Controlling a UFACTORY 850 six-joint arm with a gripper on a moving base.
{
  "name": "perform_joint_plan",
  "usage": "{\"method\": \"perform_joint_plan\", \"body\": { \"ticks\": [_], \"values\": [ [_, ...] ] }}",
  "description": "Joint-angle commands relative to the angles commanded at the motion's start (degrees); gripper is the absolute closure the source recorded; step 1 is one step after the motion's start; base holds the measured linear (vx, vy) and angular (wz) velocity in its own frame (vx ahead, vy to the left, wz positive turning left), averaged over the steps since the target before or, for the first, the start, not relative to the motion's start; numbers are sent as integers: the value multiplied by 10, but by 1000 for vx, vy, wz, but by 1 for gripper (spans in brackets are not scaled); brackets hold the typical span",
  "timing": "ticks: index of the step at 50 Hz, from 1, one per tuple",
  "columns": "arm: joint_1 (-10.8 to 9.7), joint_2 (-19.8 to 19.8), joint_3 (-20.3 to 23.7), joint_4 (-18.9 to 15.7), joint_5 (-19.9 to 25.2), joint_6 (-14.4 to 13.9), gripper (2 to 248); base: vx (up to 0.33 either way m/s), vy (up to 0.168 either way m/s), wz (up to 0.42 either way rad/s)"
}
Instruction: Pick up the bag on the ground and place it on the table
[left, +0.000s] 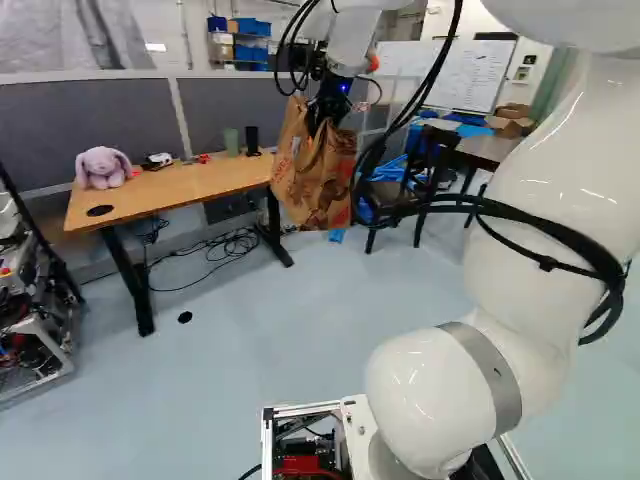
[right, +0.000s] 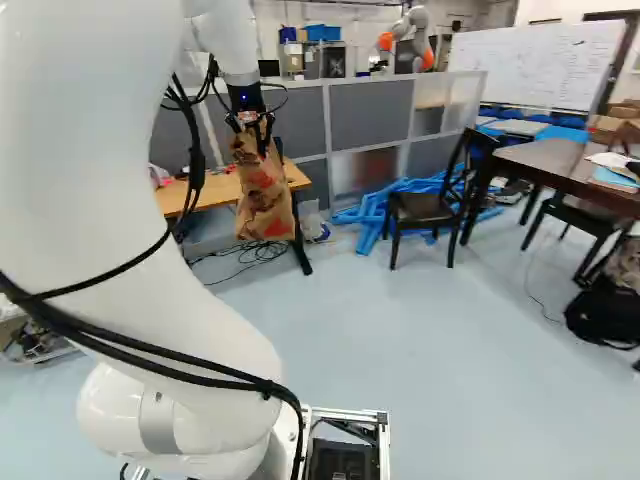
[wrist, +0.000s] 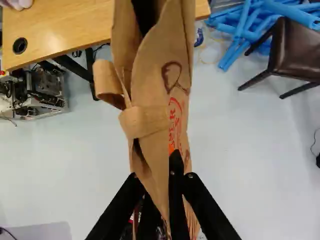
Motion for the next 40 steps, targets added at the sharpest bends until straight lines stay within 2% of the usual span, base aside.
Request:
{"method": "perform_joint_plan", "body": {
  "ticks": [16, 40],
  "values": [
    [0, 0, 0, 0, 0, 0, 229, 264, 145, 436],
    [0, 0, 0, 0, 0, 0, 229, 298, 77, 2]
  ]
}}
